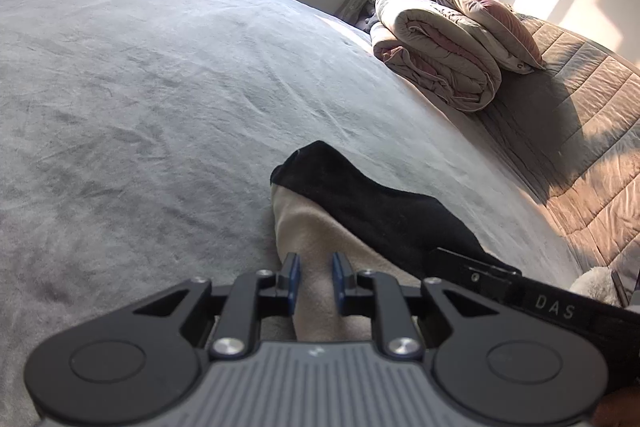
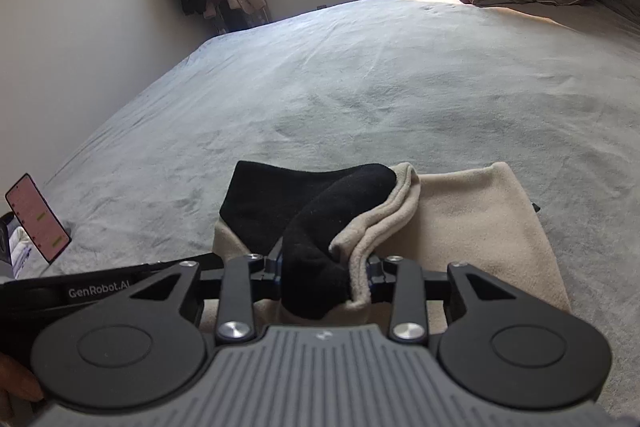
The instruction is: Fold clothes
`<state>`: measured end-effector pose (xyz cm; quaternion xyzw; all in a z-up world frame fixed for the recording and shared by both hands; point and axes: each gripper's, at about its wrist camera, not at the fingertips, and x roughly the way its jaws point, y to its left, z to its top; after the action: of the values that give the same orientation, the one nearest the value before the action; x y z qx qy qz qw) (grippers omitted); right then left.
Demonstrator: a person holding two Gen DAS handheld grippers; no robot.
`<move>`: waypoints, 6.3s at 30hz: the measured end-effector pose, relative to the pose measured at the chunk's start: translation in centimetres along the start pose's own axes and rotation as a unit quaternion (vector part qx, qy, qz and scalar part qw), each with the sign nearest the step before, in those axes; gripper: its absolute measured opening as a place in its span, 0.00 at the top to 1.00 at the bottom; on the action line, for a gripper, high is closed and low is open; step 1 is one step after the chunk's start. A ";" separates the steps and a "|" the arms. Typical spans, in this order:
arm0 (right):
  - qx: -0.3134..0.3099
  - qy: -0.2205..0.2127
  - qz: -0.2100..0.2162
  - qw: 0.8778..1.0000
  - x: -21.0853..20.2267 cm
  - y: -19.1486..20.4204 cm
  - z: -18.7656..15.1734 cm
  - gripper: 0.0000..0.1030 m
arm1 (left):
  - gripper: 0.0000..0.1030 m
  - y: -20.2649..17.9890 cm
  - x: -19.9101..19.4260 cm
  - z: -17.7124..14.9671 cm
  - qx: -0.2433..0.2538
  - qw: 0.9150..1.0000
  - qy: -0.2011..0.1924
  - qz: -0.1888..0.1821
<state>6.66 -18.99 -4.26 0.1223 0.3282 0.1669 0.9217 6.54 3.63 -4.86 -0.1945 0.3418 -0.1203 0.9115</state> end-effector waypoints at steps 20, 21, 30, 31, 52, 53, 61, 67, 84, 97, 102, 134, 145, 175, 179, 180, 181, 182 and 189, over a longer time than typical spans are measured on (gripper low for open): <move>0.163 -0.032 0.075 0.983 -2.6 -9.2 2.2 0.67 | 0.84 -5.2 1.9 -0.9 0.094 0.993 -0.039 -0.061; 0.169 -0.030 0.078 0.982 -2.7 -9.6 2.1 0.67 | 0.84 -5.5 2.0 -1.0 0.102 0.992 -0.038 -0.061; 0.150 -0.007 0.052 0.987 -3.2 -10.4 0.6 0.67 | 0.84 -6.8 3.4 -2.1 0.146 0.987 -0.017 -0.062; 0.143 -0.004 0.046 0.989 -3.2 -10.3 0.5 0.67 | 0.84 -6.8 3.3 -2.1 0.148 0.987 -0.019 -0.061; -0.047 -0.076 -0.048 0.995 -3.6 -6.1 1.0 0.71 | 0.84 -10.5 2.8 -4.8 0.260 0.961 -0.031 -0.083; -0.054 -0.073 -0.057 0.994 -3.1 -6.0 0.7 0.73 | 0.84 -10.6 2.8 -5.0 0.266 0.960 -0.031 -0.083; -0.077 -0.043 -0.104 0.991 -1.3 -7.1 -1.0 0.81 | 0.84 -10.3 1.8 -3.4 0.266 0.959 -0.043 -0.088; -0.095 -0.077 -0.092 0.988 -2.1 -6.3 -0.6 0.79 | 0.84 -9.4 3.4 -1.3 0.248 0.964 -0.058 -0.068; -0.077 -0.075 -0.121 0.987 1.1 -8.1 0.5 0.81 | 0.84 -7.5 5.3 1.6 0.200 0.976 -0.075 -0.039; -0.054 -0.096 -0.073 0.991 -3.8 -6.3 0.5 0.61 | 0.84 -7.8 1.9 0.8 0.180 0.979 -0.071 -0.063; -0.096 -0.084 -0.061 0.990 -4.9 -4.2 -1.3 0.61 | 0.84 -8.5 0.7 -0.8 0.189 0.977 -0.055 -0.077; -0.079 0.084 -0.113 0.987 -7.9 -4.9 -2.9 0.54 | 0.55 -12.8 -2.4 -6.3 0.245 0.957 0.149 0.036; 0.005 0.118 -0.065 0.991 -7.9 -6.3 -2.4 0.26 | 0.15 -12.3 -1.3 -5.5 0.217 0.955 0.186 0.075; 0.226 0.094 -0.007 0.970 -3.2 -11.7 -0.2 0.08 | 0.08 -4.5 4.4 -0.6 -0.027 0.976 0.200 -0.083; 0.268 0.089 0.029 0.959 -2.7 -13.0 -0.4 0.19 | 0.18 -3.3 4.9 -0.8 -0.084 0.976 0.175 -0.102; 0.279 0.089 0.039 0.955 -2.5 -13.4 -0.5 0.23 | 0.22 -2.9 5.1 -0.9 -0.101 0.975 0.169 -0.107; 0.294 0.088 0.053 0.950 -2.3 -13.8 -0.6 0.24 | 0.24 -2.6 5.4 -1.1 -0.120 0.973 0.162 -0.113; 0.308 0.086 0.063 0.945 -2.1 -14.1 -0.8 0.26 | 0.28 -2.2 5.6 -1.3 -0.140 0.971 0.156 -0.120; 0.370 0.064 0.106 0.921 -1.3 -15.2 -1.8 0.48 | 0.52 -0.6 6.5 -2.6 -0.232 0.955 0.117 -0.144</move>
<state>7.95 -33.21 -9.98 0.4775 0.4101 0.1383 0.7646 9.58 0.07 -10.14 -0.4319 0.4333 -0.1895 0.7680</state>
